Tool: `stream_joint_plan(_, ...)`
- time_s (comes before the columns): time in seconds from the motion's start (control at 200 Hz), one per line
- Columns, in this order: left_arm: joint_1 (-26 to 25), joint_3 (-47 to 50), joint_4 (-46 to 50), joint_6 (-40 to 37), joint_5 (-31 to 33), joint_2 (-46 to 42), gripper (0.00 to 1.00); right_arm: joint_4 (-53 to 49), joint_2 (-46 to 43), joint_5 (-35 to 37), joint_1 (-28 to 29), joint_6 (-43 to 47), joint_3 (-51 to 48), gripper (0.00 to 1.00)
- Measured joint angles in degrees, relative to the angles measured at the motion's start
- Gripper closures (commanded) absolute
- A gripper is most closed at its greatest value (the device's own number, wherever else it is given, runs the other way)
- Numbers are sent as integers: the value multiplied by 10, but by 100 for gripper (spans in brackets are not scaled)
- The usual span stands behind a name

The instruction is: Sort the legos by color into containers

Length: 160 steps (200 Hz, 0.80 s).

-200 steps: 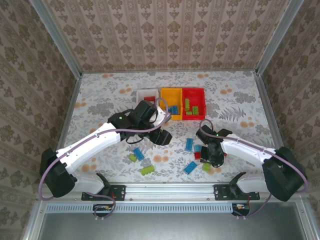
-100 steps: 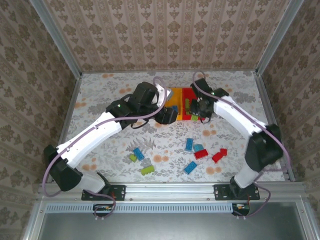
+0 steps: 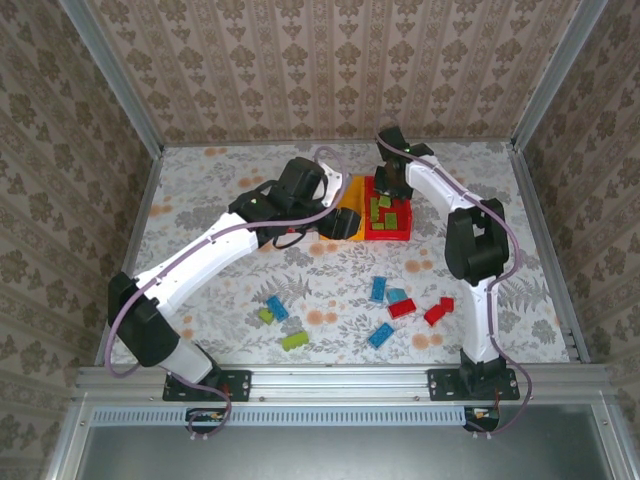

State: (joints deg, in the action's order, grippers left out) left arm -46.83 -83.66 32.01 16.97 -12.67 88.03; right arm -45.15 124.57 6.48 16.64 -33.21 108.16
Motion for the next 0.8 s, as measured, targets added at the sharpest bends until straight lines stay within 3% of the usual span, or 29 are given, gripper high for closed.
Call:
stream_joint_plan(0.2, -5, 0, -4, -1, -12, 20, 36, 0, 5, -8, 0, 2, 0, 40)
stream_joint_plan(0.485, -28, -2, 1, -29, -36, 48, 36, -2, -29, -14, 0, 5, -9, 45)
stream_joint_plan(0.62, -54, -23, 24, -68, -56, 80, 37, 1, -129, -16, 0, 5, -53, 45)
stream_joint_plan(0.8, -112, -84, 57, -124, -71, 155, 36, 17, -357, -9, -13, 0, -204, 43)
